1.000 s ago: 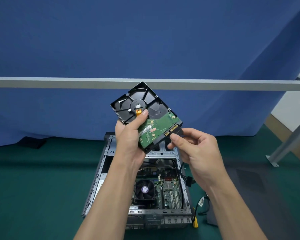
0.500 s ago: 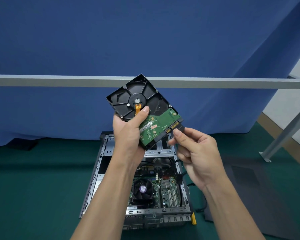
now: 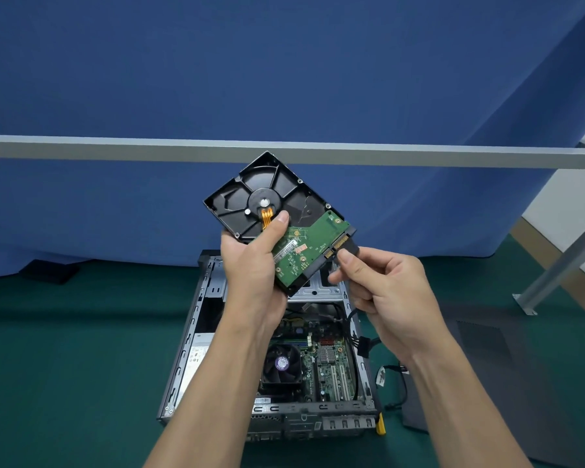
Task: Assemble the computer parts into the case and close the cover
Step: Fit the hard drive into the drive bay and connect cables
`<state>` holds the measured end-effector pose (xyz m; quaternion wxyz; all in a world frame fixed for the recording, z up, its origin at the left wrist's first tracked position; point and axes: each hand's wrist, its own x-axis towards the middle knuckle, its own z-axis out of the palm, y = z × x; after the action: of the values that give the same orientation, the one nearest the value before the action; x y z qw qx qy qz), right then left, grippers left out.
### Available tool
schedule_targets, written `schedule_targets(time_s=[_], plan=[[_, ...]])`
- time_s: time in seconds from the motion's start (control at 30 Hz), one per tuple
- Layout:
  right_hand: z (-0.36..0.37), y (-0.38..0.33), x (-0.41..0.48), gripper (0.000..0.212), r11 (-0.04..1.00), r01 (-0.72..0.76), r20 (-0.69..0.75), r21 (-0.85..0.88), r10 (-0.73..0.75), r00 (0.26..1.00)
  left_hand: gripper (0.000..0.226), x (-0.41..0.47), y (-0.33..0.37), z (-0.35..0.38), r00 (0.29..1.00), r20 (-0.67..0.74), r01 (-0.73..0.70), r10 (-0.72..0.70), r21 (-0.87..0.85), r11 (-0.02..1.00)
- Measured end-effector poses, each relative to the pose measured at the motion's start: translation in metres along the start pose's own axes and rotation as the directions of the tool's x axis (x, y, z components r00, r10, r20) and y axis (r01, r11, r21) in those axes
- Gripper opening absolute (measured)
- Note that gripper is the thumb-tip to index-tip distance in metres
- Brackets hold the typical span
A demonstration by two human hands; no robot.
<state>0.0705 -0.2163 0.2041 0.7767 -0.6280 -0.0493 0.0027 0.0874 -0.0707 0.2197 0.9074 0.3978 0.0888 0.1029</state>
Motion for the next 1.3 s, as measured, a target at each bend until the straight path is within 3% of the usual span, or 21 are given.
schedule_targets(time_s=[0.23,0.37,0.47,0.53,0.6,0.7,0.83,0.93,1.07,1.13,1.3], plan=[[0.001,0.002,0.001,0.014,0.991,-0.025,0.028,0.128,0.022,0.999,0.041,0.001,-0.003,-0.004,1.000,0.013,-0.017,0.016,0.036,0.999],[0.002,0.002,0.003,0.019,0.997,-0.043,0.061,0.064,0.039,0.997,0.043,0.003,-0.002,-0.009,1.000,0.007,-0.029,0.029,0.037,0.999],[0.004,0.007,0.002,0.025,0.997,0.000,-0.017,-0.072,-0.002,1.000,0.040,0.003,-0.004,-0.010,0.998,-0.029,-0.054,0.055,0.024,0.998],[0.007,0.013,0.002,0.030,0.879,0.103,-0.110,-0.465,-0.173,0.979,0.041,0.005,-0.005,-0.010,0.993,-0.072,-0.091,0.092,0.017,0.996],[0.012,0.019,0.003,0.033,0.639,0.205,-0.102,-0.741,-0.409,0.907,0.042,0.007,-0.006,-0.009,0.986,-0.108,-0.122,0.124,0.022,0.992],[0.013,0.023,0.004,0.038,0.546,0.304,-0.030,-0.781,-0.519,0.854,0.044,0.009,-0.007,-0.008,0.984,-0.103,-0.140,0.144,0.045,0.989],[0.010,0.025,0.004,0.037,0.526,0.284,0.107,-0.801,-0.341,0.934,0.042,0.010,-0.005,-0.009,0.980,-0.135,-0.143,0.148,0.040,0.989],[0.007,0.021,0.000,0.032,0.550,0.306,0.137,-0.777,-0.327,0.935,0.040,0.010,-0.002,-0.010,0.977,-0.147,-0.148,0.153,0.044,0.988],[0.003,0.012,0.004,0.038,0.837,0.149,0.052,-0.526,-0.144,0.988,0.041,0.008,0.004,-0.012,0.977,-0.143,-0.148,0.157,0.069,0.987],[0.001,0.009,0.004,0.041,0.929,0.067,0.052,-0.363,-0.052,0.997,0.041,0.006,0.007,-0.011,0.984,-0.109,-0.136,0.142,0.055,0.989],[0.004,0.006,0.000,0.043,0.983,0.000,0.094,-0.182,0.017,0.995,0.046,0.002,0.010,-0.007,0.986,-0.041,-0.160,0.163,0.072,0.985]])
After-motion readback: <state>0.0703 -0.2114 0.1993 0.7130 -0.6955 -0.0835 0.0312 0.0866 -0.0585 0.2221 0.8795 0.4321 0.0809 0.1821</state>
